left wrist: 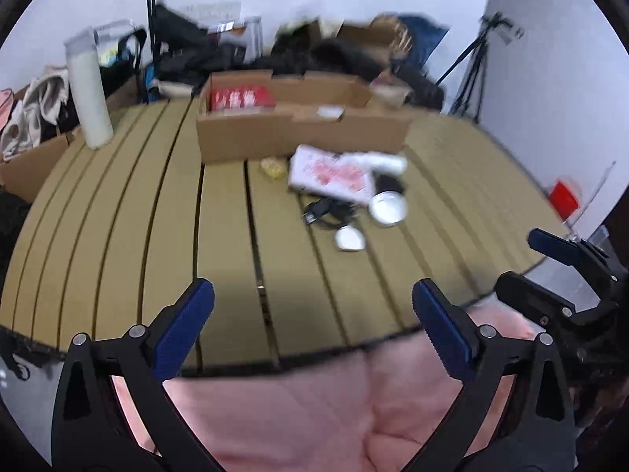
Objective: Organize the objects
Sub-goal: 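Release the white container in the tray beside the red box and withdraw, then grasp the black cable with the left tool while the right tool approaches the white cap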
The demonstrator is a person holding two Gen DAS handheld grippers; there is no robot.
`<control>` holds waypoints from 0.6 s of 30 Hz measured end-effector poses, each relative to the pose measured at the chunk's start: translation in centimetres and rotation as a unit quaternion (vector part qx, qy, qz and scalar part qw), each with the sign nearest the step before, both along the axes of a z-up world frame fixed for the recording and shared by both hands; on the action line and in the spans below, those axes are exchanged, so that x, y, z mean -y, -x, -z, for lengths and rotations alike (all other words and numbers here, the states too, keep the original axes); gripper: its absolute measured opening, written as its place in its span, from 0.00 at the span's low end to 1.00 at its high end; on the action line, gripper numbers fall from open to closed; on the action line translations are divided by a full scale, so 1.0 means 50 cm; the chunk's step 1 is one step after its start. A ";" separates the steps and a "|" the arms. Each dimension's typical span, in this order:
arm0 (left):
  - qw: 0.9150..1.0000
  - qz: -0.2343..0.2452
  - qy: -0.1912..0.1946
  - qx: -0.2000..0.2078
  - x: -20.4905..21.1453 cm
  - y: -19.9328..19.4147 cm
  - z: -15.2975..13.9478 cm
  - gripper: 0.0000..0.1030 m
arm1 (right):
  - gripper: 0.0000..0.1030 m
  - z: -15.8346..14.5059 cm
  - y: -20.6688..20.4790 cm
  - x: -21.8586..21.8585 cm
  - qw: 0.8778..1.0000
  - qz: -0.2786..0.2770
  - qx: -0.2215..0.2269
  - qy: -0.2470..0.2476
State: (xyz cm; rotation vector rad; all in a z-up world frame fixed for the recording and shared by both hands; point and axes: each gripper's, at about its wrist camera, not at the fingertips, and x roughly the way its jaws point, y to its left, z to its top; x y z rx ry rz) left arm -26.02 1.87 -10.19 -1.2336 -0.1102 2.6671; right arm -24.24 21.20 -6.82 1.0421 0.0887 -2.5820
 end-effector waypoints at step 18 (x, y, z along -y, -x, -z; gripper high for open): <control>0.995 0.099 0.009 0.026 -0.001 0.174 0.103 0.90 | 0.15 0.190 0.211 0.129 0.987 -0.088 0.131 -0.015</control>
